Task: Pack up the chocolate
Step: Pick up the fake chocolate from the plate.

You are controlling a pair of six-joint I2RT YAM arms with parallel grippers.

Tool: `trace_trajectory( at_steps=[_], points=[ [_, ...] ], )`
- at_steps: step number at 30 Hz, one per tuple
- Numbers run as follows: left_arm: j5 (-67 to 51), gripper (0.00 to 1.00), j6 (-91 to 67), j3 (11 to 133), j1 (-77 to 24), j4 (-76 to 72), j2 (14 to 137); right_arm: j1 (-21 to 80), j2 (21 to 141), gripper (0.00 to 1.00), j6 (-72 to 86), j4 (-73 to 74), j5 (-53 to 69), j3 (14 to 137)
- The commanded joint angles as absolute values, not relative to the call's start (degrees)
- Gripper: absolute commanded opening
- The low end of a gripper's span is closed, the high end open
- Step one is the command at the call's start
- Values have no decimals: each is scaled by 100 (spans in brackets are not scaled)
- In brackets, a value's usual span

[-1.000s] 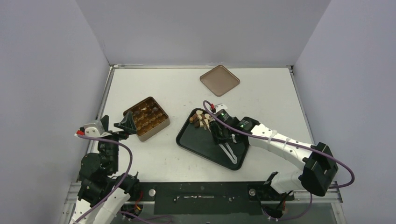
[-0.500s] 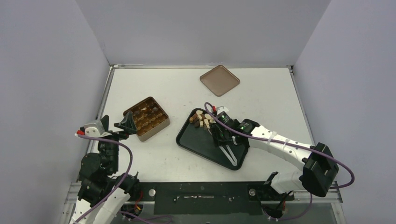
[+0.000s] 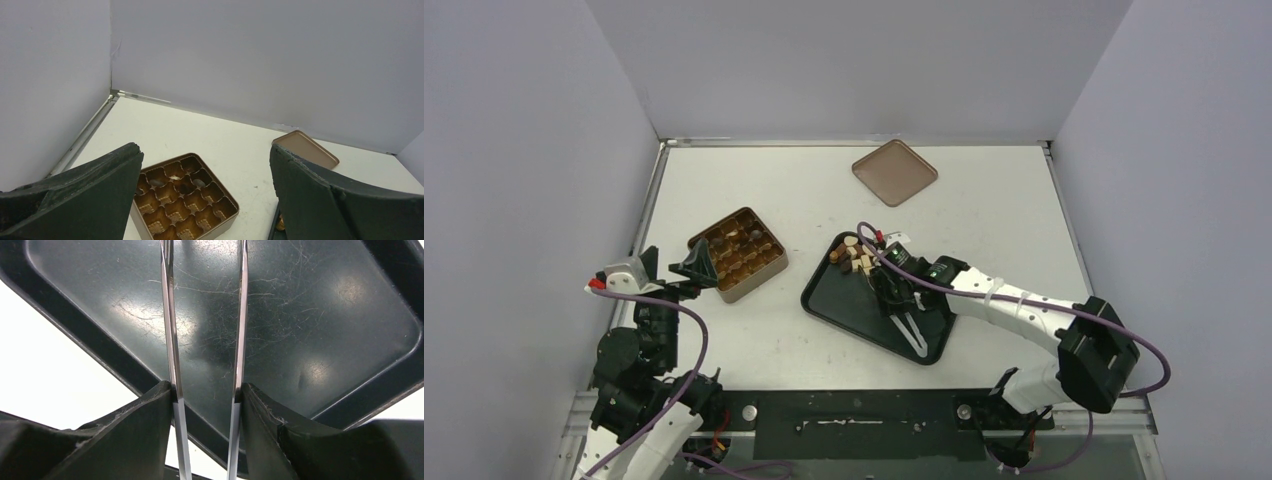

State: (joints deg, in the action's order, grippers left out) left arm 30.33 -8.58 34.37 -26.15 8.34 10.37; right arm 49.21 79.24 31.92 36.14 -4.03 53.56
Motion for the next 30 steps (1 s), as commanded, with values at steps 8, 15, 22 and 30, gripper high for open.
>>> trace_trajectory(
  at_steps=[8,15,22,30],
  points=[
    [2949,97,-879,3464,-2593,623,1098,5001,8127,48,3279,3282,-418,5370],
    [2953,97,-870,3464,-2593,635,1070,5001,8313,47,3291,3236,-483,5387],
    [2969,97,-870,3460,-2593,639,1046,5006,8337,40,3332,3207,-509,5388],
    [2968,97,-862,3466,-2592,641,1037,5079,8209,31,3388,3357,-607,5418]
  ],
)
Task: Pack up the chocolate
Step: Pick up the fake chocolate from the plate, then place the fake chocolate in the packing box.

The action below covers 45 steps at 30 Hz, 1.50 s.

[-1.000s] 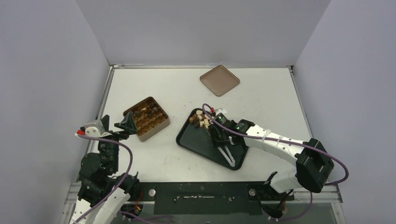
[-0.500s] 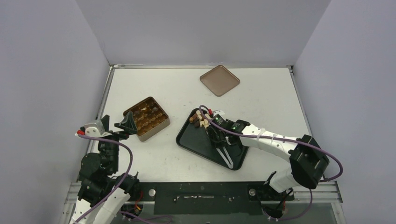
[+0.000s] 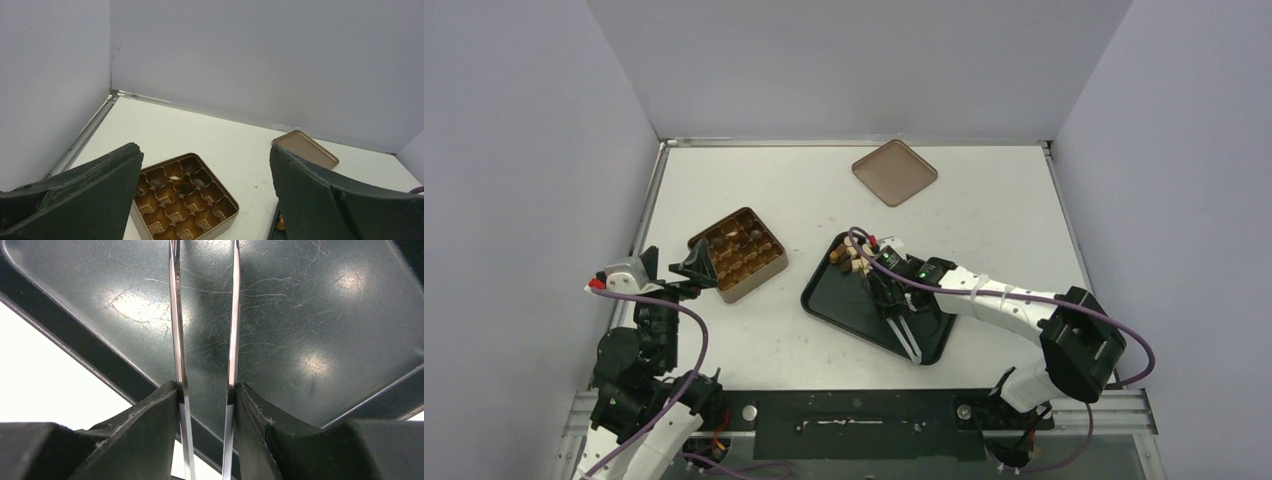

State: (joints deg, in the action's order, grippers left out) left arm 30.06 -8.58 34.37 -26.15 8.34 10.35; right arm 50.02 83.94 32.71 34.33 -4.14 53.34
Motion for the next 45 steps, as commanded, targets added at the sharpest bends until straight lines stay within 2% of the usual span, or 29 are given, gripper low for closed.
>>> trace_trajectory(
  at_steps=[1,8,24,34,45],
  points=[
    [2974,97,-866,3470,-2588,642,1039,5093,8184,31,3392,3387,-621,5429],
    [2973,97,-861,3470,-2593,641,1042,5191,7954,27,3454,3612,-755,5540],
    [2989,97,-869,3480,-2593,669,1008,5449,8009,26,3312,3451,-724,6328],
    [3015,97,-862,3473,-2590,673,981,5543,8725,28,2806,2482,-303,7052],
    [3050,97,-904,3495,-2575,697,927,5748,10129,28,2432,1706,283,8390]
  ],
)
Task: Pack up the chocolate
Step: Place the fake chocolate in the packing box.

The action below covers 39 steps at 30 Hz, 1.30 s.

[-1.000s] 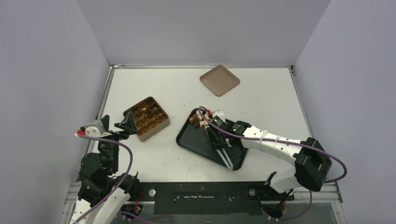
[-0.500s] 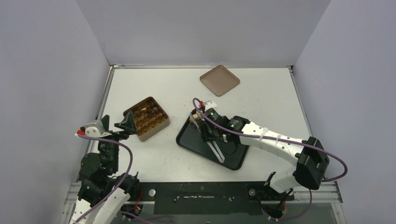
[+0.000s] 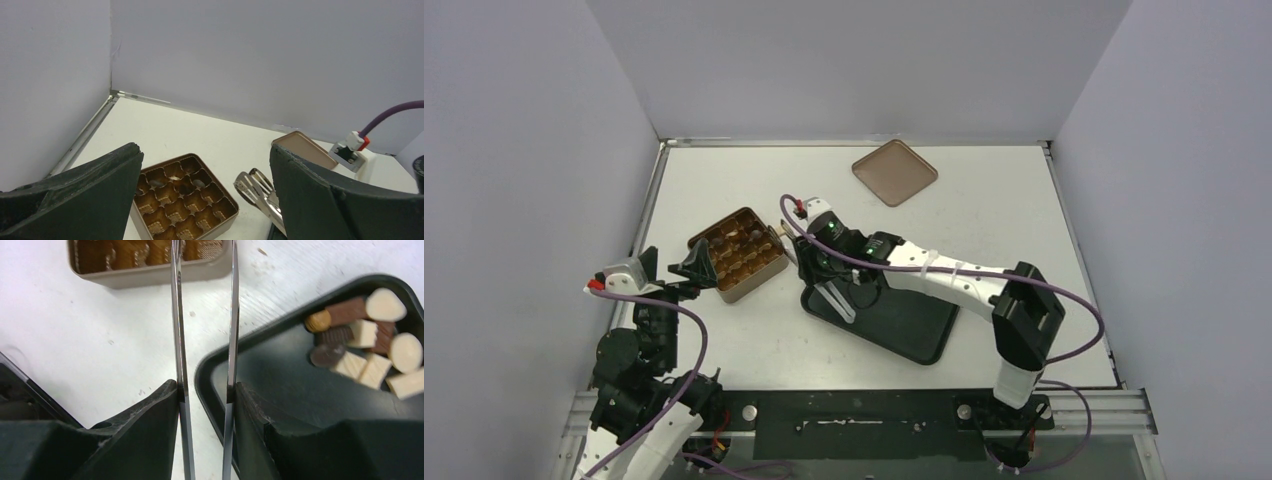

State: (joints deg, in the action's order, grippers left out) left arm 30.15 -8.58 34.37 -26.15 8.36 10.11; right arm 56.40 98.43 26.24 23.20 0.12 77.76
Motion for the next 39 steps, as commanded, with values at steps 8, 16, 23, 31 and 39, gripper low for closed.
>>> trace_trajectory(
  at_steps=[8,16,23,31,39],
  points=[
    [3051,97,-912,3491,-2575,699,893,5869,11248,28,2275,1605,572,9477],
    [3060,97,-907,3490,-2575,694,889,6001,12257,30,2123,1961,685,10634],
    [3068,97,-896,3486,-2584,699,885,6075,12682,33,2084,2143,725,11072],
    [3061,97,-896,3485,-2602,701,926,6100,12915,41,2076,2247,738,11263],
    [3067,97,-905,3492,-2602,718,949,6102,12986,42,2057,2356,644,11435]
  ],
)
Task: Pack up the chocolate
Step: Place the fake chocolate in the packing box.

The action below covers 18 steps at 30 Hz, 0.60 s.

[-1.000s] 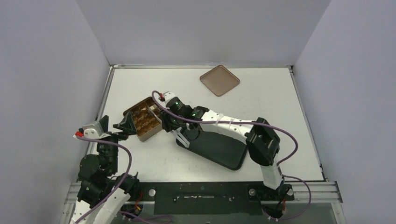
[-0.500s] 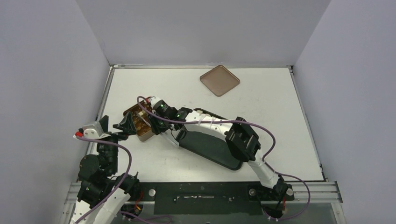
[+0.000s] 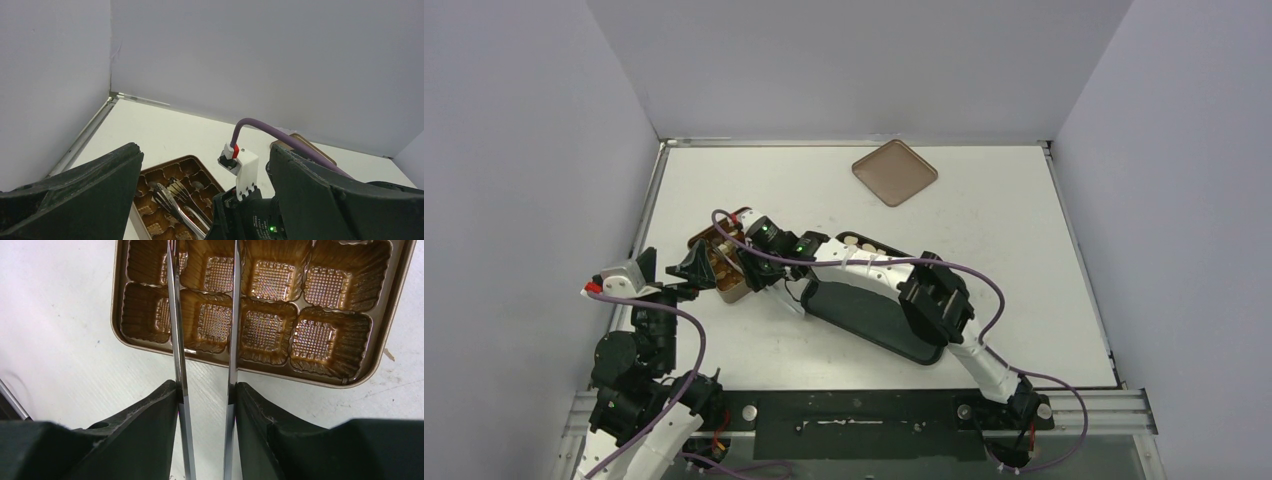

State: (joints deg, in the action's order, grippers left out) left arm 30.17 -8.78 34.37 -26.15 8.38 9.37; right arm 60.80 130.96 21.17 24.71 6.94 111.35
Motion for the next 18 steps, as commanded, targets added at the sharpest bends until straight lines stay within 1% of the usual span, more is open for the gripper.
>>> trace_trajectory(
  at_steps=[1,18],
  points=[
    [3072,97,-905,3495,-2602,720,949,6102,12990,43,2057,2348,642,11435],
    [3062,97,-905,3494,-2602,712,958,6100,12876,43,2117,2242,372,11399]
  ],
)
